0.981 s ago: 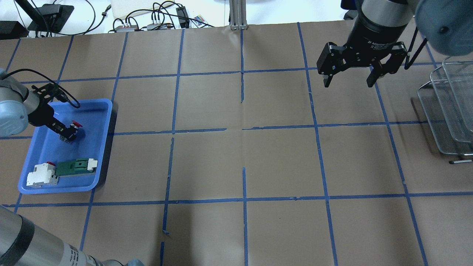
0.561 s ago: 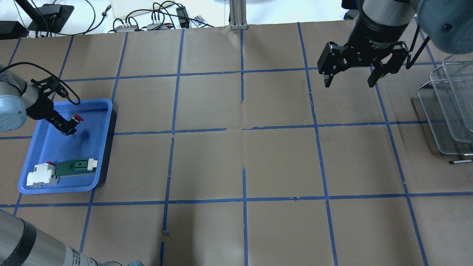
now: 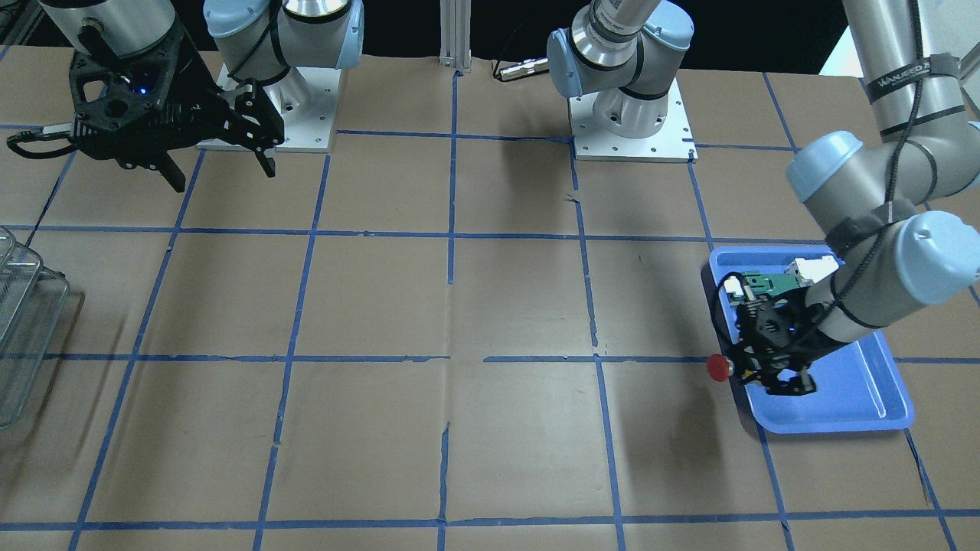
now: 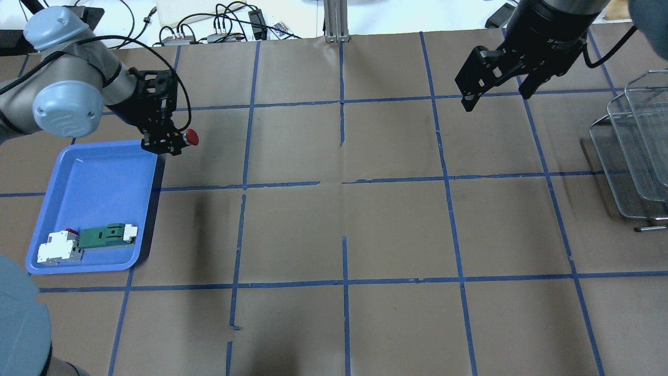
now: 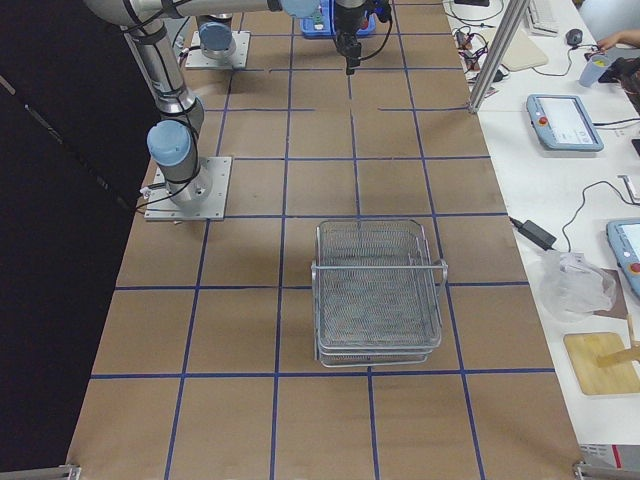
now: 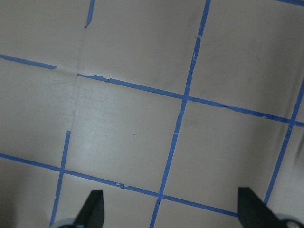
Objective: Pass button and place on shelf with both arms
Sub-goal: 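Lift the red button out of the tray with the left gripper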
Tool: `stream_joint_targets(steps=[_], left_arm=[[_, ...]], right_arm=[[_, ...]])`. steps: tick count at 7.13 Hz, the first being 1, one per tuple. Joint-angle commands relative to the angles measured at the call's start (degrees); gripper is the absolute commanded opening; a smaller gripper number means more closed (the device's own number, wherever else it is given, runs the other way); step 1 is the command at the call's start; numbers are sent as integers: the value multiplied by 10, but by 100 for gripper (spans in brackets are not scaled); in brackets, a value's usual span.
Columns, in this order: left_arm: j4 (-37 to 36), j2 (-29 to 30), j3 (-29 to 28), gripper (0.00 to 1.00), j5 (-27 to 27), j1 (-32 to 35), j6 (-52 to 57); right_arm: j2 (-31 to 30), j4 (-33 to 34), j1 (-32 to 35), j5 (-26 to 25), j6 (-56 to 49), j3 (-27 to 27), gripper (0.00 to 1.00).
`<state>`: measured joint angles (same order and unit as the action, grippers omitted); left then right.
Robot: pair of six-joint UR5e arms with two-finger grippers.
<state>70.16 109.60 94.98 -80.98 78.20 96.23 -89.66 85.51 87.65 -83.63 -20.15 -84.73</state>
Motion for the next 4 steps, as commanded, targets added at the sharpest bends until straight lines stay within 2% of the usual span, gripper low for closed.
stream_joint_targets(steps=[1, 2, 3, 4], left_arm=[[29, -16, -8, 0, 90, 75, -8], [30, -14, -7, 0, 146, 92, 3], [30, -16, -7, 0, 194, 118, -9], [31, -18, -8, 0, 210, 148, -66]], right_arm=[[2, -7, -71, 82, -148, -9, 100], [2, -10, -103, 95, -236, -10, 100], [2, -17, -107, 108, -283, -18, 100], [2, -18, -108, 167, -376, -33, 100]])
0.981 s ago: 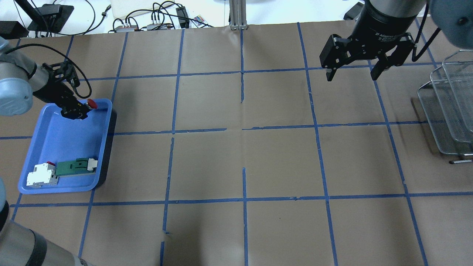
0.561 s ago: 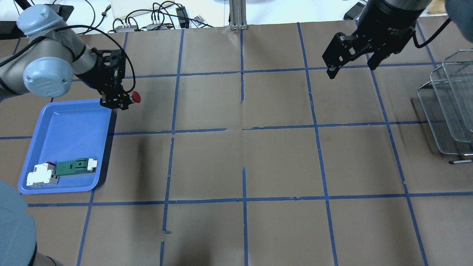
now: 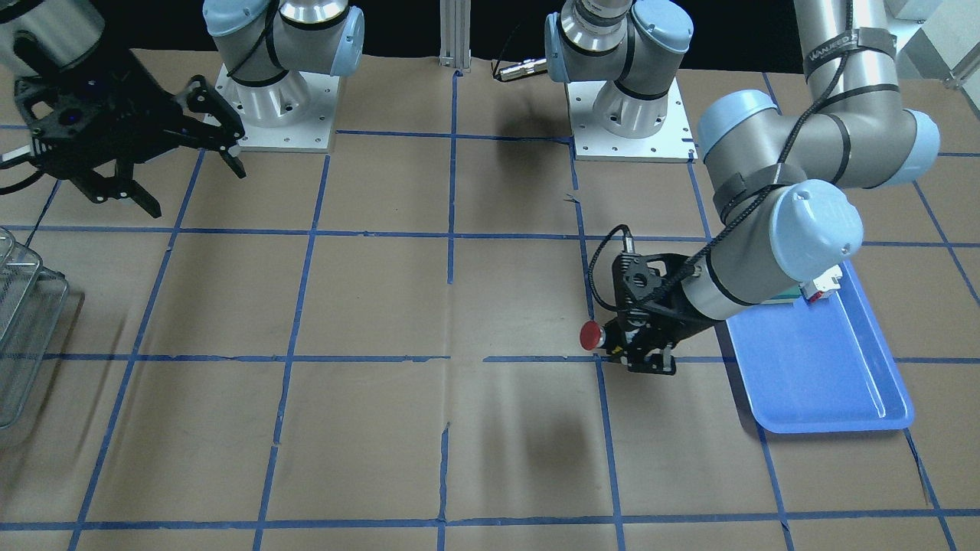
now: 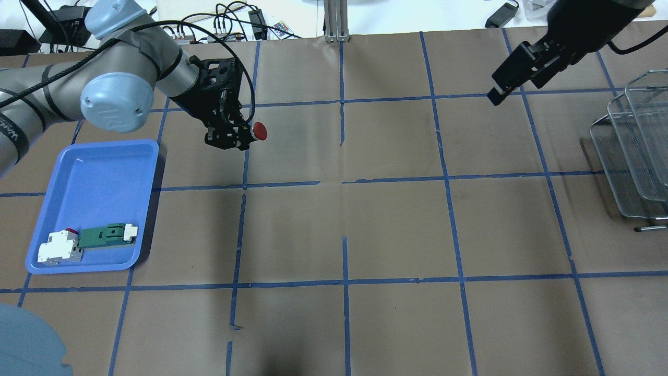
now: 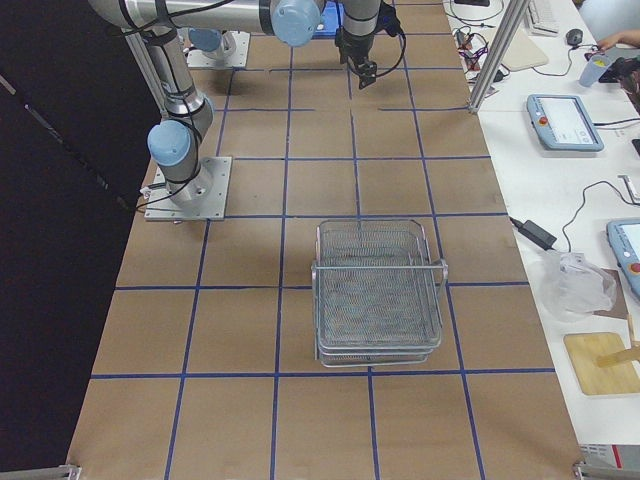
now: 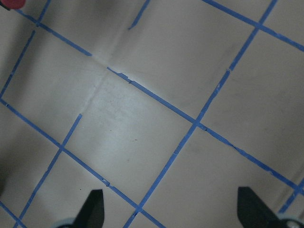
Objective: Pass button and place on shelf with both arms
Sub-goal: 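Carry the button toward the table center with the left gripper while the right gripper approaches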
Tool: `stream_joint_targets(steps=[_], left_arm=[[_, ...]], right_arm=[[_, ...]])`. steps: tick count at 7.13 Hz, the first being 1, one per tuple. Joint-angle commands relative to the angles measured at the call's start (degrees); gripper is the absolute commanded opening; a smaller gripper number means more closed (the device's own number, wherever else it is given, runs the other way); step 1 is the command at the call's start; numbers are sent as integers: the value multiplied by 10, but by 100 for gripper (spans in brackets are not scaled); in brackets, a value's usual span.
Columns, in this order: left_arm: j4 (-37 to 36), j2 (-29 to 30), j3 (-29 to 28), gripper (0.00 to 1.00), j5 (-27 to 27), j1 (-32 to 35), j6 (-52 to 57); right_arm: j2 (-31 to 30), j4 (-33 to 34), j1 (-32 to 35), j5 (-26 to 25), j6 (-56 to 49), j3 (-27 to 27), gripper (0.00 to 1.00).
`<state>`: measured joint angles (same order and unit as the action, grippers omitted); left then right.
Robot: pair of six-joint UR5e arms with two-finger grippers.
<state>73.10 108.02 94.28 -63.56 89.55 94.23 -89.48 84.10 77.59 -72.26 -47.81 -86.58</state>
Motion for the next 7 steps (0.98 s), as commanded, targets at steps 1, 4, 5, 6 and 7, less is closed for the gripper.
stream_joint_targets(steps=[1, 4, 5, 6, 7], left_arm=[[-5, -2, -4, 0, 40, 66, -108], [-1, -24, -34, 0, 72, 139, -240], [8, -39, -33, 0, 75, 146, -250], [9, -52, -35, 0, 75, 158, -255], [10, -68, -34, 0, 73, 171, -292]], right_arm=[[-10, -22, -3, 87, -141, -26, 100], [-12, -25, 15, 121, -410, -39, 100], [-13, -13, 15, 129, -471, -66, 100], [-29, 29, 15, 161, -470, -91, 100], [-44, 71, 15, 177, -468, -125, 100]])
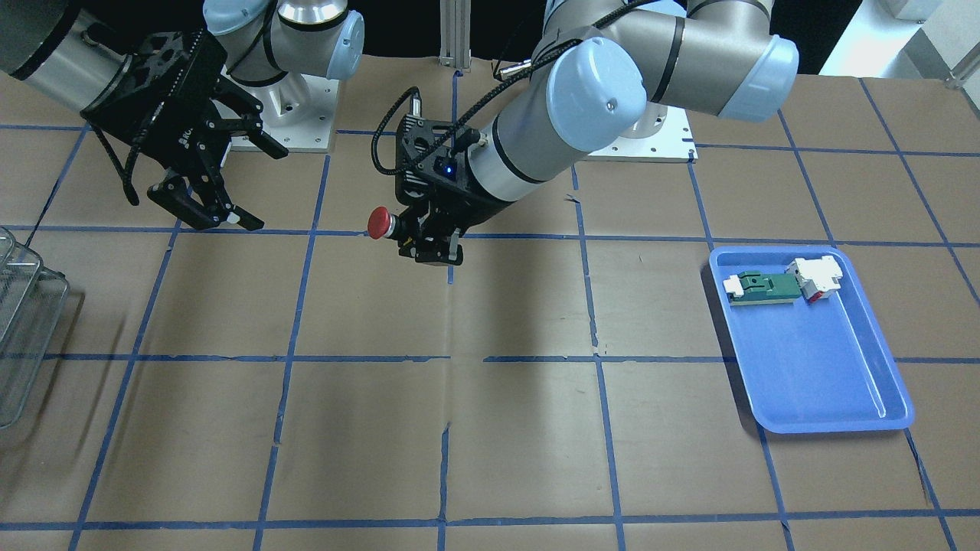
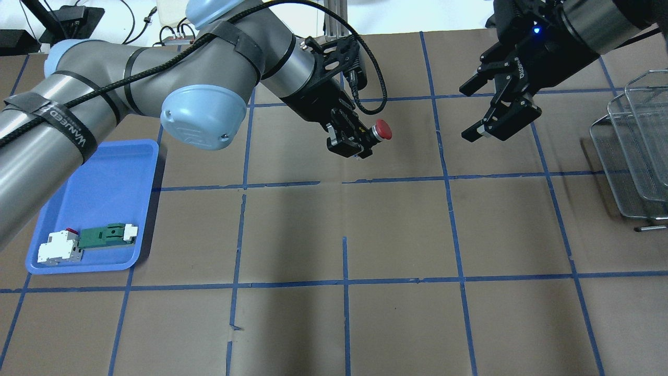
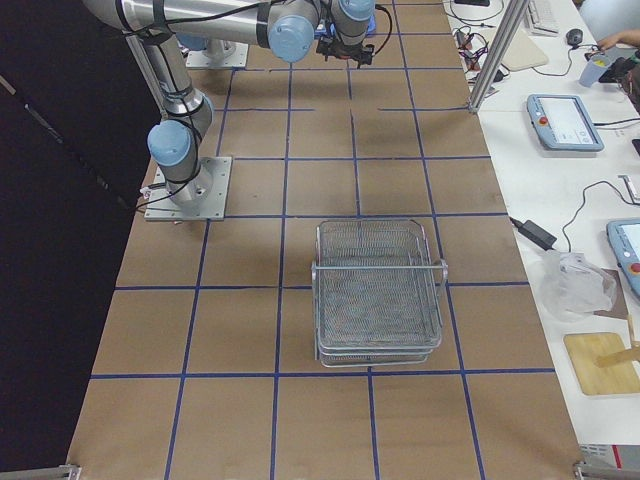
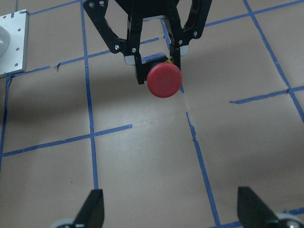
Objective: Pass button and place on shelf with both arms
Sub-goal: 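Carry the button toward the table center with the left gripper while the right gripper approaches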
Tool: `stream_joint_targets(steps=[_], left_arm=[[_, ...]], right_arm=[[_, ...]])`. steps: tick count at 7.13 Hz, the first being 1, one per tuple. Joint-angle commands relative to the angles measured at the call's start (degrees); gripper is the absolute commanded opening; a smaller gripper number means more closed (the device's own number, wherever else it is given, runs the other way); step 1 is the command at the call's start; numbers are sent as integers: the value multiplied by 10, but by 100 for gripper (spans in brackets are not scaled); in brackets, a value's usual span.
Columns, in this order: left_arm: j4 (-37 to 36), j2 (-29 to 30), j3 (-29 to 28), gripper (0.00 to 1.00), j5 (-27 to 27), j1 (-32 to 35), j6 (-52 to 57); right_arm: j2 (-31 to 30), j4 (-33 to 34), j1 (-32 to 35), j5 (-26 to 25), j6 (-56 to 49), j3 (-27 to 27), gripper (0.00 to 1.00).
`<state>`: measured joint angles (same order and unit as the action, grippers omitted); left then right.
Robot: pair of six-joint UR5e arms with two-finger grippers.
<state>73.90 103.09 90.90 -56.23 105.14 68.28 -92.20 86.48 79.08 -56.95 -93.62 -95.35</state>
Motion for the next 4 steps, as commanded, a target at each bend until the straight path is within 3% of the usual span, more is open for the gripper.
stream_joint_targets(steps=[1, 2, 4], left_arm=[[1, -31, -2, 0, -4, 28, -65], [1, -40, -1, 0, 0, 29, -68], [0, -44, -2, 0, 43, 30, -61]], right_arm=[[-18, 50, 1, 31, -9, -50, 100], [-28, 51, 2, 60, -10, -50, 100], [-49, 50, 5, 74, -10, -54, 100]])
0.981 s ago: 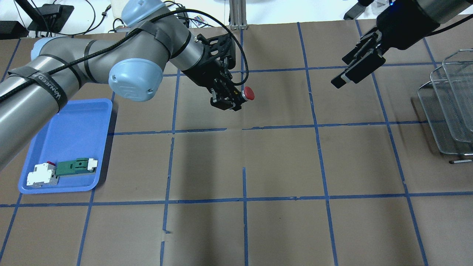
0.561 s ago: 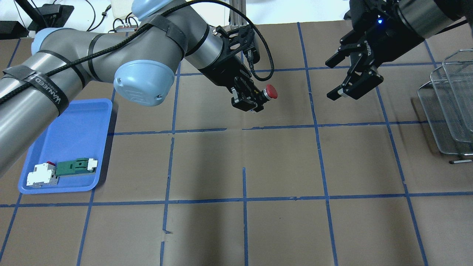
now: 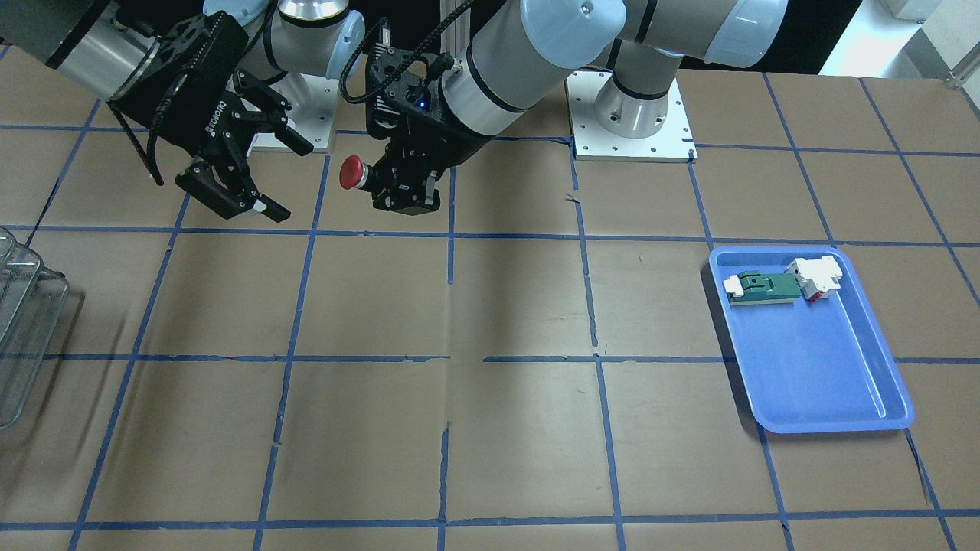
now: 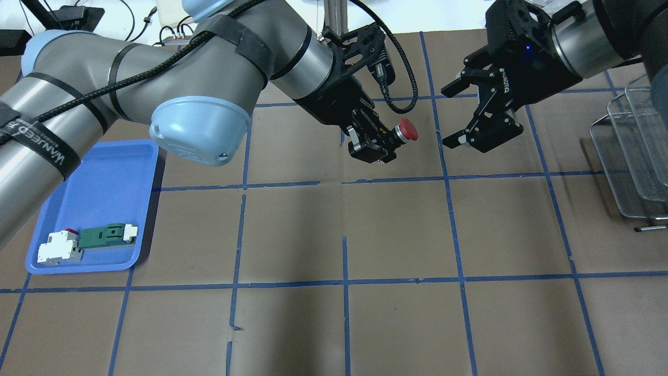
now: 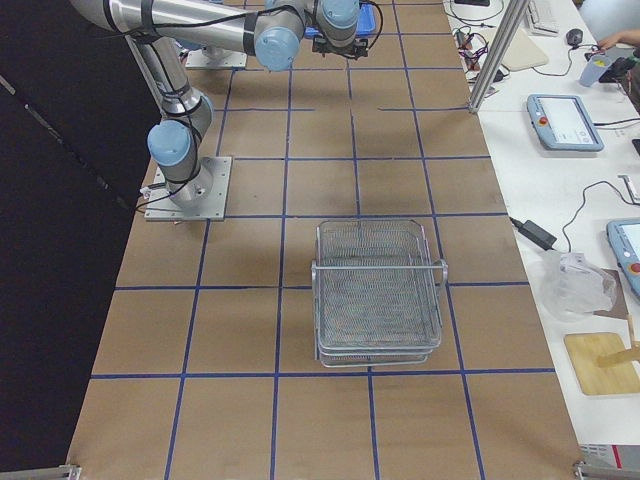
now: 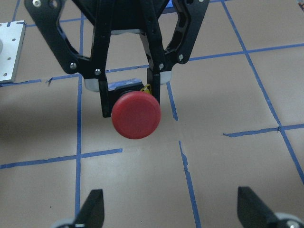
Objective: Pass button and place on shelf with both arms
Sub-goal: 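Carry the button toward the table center with the left gripper while the right gripper approaches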
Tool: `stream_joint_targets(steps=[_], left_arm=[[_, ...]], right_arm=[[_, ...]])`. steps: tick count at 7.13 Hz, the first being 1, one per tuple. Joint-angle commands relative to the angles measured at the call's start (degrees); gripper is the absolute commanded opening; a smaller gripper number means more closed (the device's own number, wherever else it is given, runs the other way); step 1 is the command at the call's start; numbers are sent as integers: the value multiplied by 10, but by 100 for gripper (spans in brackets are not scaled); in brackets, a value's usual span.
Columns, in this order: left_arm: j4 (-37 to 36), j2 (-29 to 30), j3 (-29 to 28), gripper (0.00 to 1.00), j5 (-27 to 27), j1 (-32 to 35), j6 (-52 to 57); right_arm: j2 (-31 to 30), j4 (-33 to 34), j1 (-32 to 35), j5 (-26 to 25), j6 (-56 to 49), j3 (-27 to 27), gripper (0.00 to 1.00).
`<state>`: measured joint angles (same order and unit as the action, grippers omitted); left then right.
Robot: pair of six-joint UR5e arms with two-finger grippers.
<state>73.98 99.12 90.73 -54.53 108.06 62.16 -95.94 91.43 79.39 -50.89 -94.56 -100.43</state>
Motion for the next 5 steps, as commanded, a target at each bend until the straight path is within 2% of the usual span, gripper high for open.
stream_joint_targets(steps=[1, 3, 5], left_arm=[[-5, -4, 0, 0, 33, 0, 2], [-6, -5, 0, 0, 57, 3, 23], [-4, -12, 1, 0, 58, 3, 37]], right_arm=[[-12, 1, 10, 13, -1, -3, 100], [-14, -3, 39, 11, -6, -4, 100], [-15, -8, 40, 12, -2, -3, 100]])
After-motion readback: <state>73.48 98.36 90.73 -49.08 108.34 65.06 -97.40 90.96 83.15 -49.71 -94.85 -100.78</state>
